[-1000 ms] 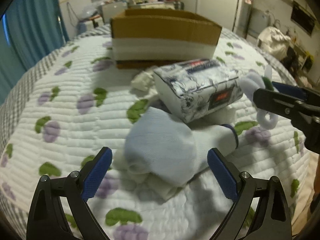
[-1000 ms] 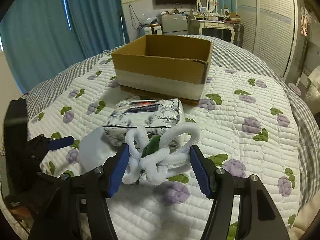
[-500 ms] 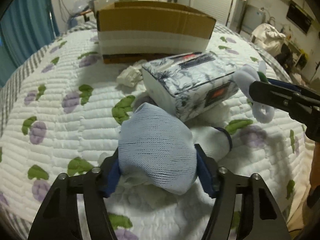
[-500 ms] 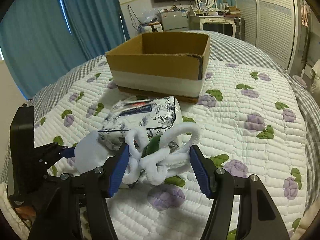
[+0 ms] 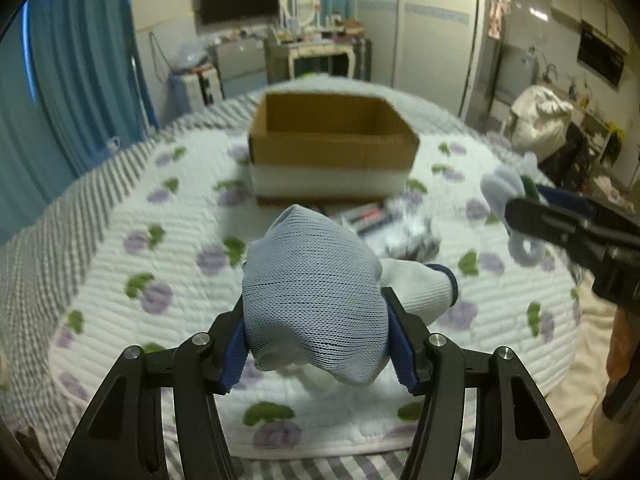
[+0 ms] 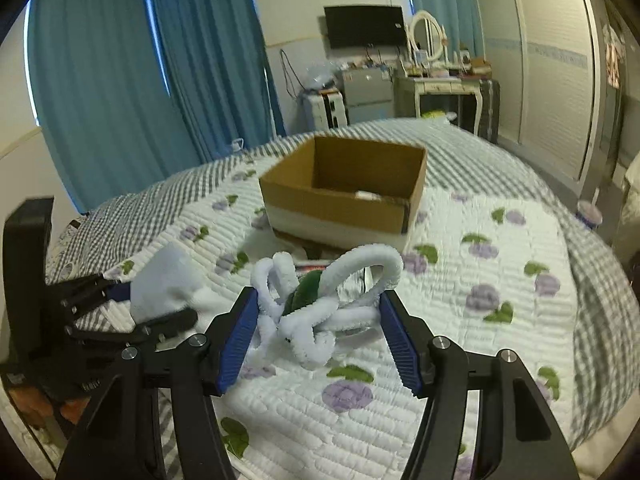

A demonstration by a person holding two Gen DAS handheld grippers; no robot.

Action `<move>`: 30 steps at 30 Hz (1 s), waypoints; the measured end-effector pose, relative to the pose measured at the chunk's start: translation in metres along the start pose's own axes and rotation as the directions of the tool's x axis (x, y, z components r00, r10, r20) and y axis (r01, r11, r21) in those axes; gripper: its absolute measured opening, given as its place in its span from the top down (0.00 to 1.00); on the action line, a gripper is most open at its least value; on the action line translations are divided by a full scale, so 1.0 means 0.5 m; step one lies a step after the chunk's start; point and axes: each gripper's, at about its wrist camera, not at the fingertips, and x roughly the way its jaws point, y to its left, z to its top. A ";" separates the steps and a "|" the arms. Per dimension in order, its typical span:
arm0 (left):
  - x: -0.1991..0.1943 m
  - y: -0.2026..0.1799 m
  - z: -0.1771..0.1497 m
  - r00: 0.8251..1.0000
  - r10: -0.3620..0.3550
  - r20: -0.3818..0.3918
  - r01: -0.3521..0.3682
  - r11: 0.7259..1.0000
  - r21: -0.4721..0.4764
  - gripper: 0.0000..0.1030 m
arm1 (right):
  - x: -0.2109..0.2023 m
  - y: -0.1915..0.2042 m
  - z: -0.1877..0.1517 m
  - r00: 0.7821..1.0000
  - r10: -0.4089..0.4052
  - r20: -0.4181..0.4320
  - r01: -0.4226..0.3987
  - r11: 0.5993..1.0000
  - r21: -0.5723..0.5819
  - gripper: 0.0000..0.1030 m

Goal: Organize soft objects
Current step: 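Carry the toy and sock into the cardboard box and open both grippers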

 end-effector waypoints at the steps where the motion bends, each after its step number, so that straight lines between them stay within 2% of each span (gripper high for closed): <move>1: -0.007 0.003 0.011 1.000 0.005 0.012 -0.005 1.000 0.001 0.44 | -0.005 0.001 0.008 1.000 0.003 0.007 -0.003 1.000 -0.005 0.40; 7: -0.025 0.017 0.099 0.996 0.021 0.081 -0.020 1.000 -0.011 0.44 | -0.009 -0.001 0.079 0.998 0.020 0.052 -0.018 0.999 -0.038 0.40; 14: 0.053 0.032 0.218 0.994 0.031 0.105 -0.030 1.000 -0.007 0.44 | 0.039 -0.040 0.188 0.995 0.012 0.098 -0.007 0.999 -0.045 0.40; 18: 0.122 0.043 0.287 0.994 0.021 0.109 -0.020 1.000 -0.011 0.44 | 0.098 -0.079 0.259 0.993 -0.010 0.118 0.015 0.999 -0.037 0.40; 22: 0.211 0.055 0.354 0.994 0.020 0.108 -0.022 1.000 0.019 0.44 | 0.194 -0.119 0.313 0.994 -0.038 0.099 0.040 0.999 -0.016 0.40; 26: 0.293 0.068 0.384 0.997 0.018 0.080 -0.020 0.999 0.030 0.44 | 0.283 -0.140 0.335 0.996 -0.063 0.063 0.065 0.998 -0.028 0.40; 30: 0.359 0.067 0.382 0.999 0.013 0.036 -0.015 0.998 0.057 0.44 | 0.355 -0.158 0.337 0.998 -0.064 0.024 0.064 0.998 -0.020 0.40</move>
